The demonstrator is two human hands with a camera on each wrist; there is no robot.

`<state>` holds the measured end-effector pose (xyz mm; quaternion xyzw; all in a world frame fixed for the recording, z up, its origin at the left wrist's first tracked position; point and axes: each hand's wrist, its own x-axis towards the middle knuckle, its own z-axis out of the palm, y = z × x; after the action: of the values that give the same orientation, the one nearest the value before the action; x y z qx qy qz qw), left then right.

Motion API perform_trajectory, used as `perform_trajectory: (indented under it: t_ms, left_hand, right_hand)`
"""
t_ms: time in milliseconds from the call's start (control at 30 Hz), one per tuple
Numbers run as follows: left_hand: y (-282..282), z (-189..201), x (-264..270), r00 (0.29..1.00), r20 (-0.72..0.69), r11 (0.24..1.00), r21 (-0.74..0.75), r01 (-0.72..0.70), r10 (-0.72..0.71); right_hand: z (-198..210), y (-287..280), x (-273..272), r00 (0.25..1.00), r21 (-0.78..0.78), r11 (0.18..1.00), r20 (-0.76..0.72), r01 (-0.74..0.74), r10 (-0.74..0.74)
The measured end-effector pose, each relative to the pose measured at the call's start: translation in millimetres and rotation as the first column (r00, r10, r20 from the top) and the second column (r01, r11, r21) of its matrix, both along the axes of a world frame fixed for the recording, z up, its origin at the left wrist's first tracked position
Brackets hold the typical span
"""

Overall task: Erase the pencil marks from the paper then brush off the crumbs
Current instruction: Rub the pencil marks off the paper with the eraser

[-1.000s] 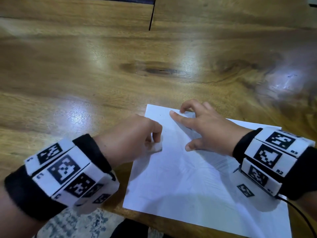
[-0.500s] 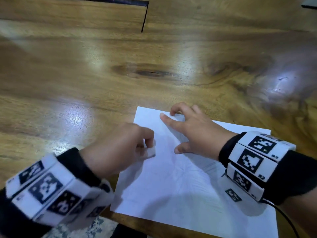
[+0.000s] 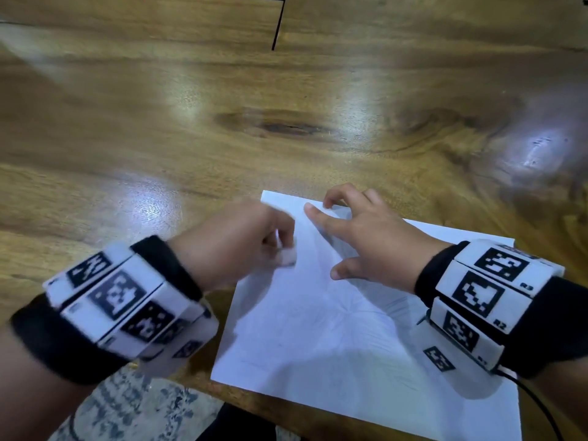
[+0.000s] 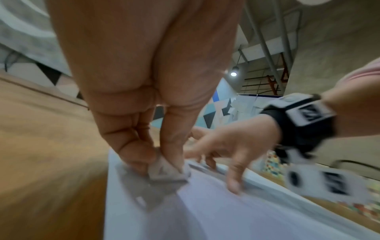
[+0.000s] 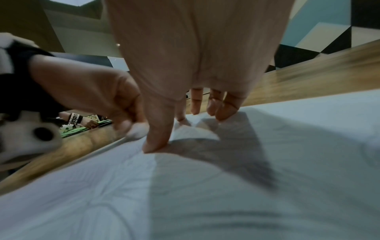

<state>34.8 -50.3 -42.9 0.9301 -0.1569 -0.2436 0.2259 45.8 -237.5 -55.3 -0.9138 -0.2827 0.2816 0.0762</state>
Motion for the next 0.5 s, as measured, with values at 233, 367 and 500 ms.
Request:
perform_trajectory:
  t_ms: [233,367,500]
  left_hand:
    - [-3,-2,16,0.997,0.078,0.999,0.023,-0.024,0.022]
    - [7,-1,-4,0.992,-0.085,0.993,0.064,0.095,-0.089]
    - [-4,-2,24,0.995,0.085,0.997,0.054,-0.060,0.056]
  right_hand:
    - [0,0,0,1.000,0.002,1.000,0.008,-0.003,0.003]
    - [0,-1,0,1.000,0.007,1.000,0.005,0.003,-0.003]
    - [0,0,-1,1.000,0.004,1.000,0.013,0.016,-0.016]
